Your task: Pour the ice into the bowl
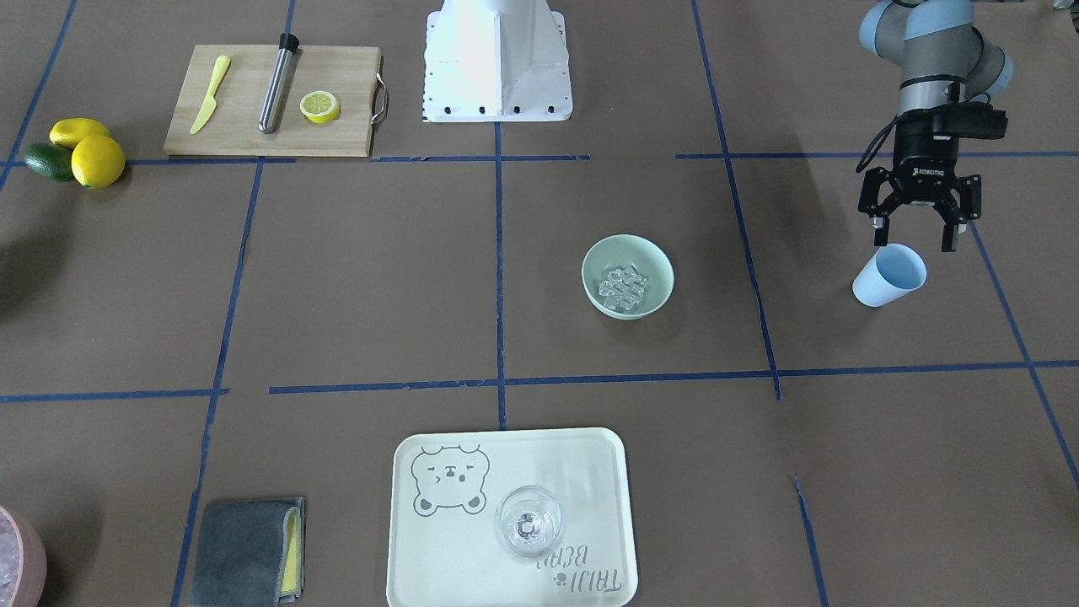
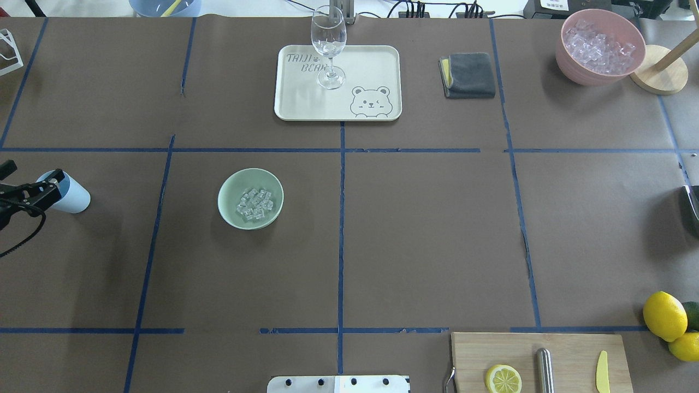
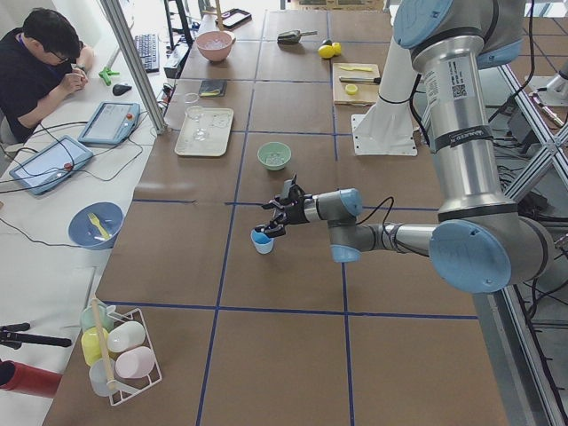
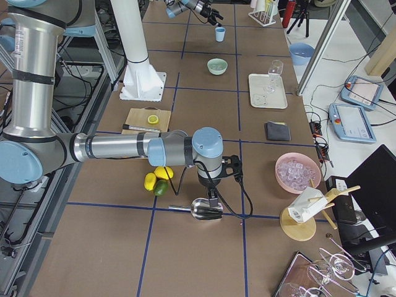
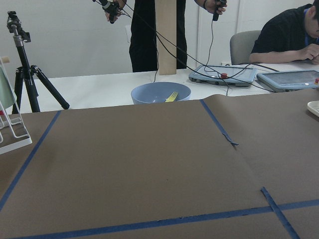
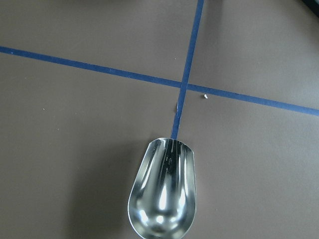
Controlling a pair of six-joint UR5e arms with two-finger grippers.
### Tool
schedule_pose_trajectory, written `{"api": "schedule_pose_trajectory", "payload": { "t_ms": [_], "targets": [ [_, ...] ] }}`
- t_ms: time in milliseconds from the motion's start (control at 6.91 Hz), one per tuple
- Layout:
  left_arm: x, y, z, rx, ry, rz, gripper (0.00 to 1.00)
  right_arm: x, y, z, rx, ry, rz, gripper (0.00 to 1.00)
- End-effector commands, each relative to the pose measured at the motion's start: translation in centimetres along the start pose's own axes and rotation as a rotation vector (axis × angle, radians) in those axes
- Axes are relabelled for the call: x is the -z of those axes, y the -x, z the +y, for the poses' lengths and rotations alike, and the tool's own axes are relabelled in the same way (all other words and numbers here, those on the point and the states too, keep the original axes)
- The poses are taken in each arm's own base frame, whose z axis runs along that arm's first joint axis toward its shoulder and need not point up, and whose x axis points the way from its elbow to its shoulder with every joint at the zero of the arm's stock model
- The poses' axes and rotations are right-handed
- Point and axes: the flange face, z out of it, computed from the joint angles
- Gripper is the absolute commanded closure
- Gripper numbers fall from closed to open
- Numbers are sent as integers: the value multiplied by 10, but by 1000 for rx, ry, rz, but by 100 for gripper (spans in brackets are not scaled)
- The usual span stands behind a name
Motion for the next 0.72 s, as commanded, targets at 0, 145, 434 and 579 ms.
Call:
{"api": "schedule_pose_trajectory", "payload": {
  "t_ms": [0,145,434,579],
  "targets": [
    [4,66,-59,-220,108,58,0,14,13,-10,31,-42,3,0],
    [12,115,-90,-276,201,48,0,19,19,-16,75,-95,1,0],
    [24,178,-135,-216,388,16,0,21,36,-22,135,-144,-77,0],
    [30,209,-152,-191,478,7,0,23,59,-44,185,-158,-99,0]
  ]
}}
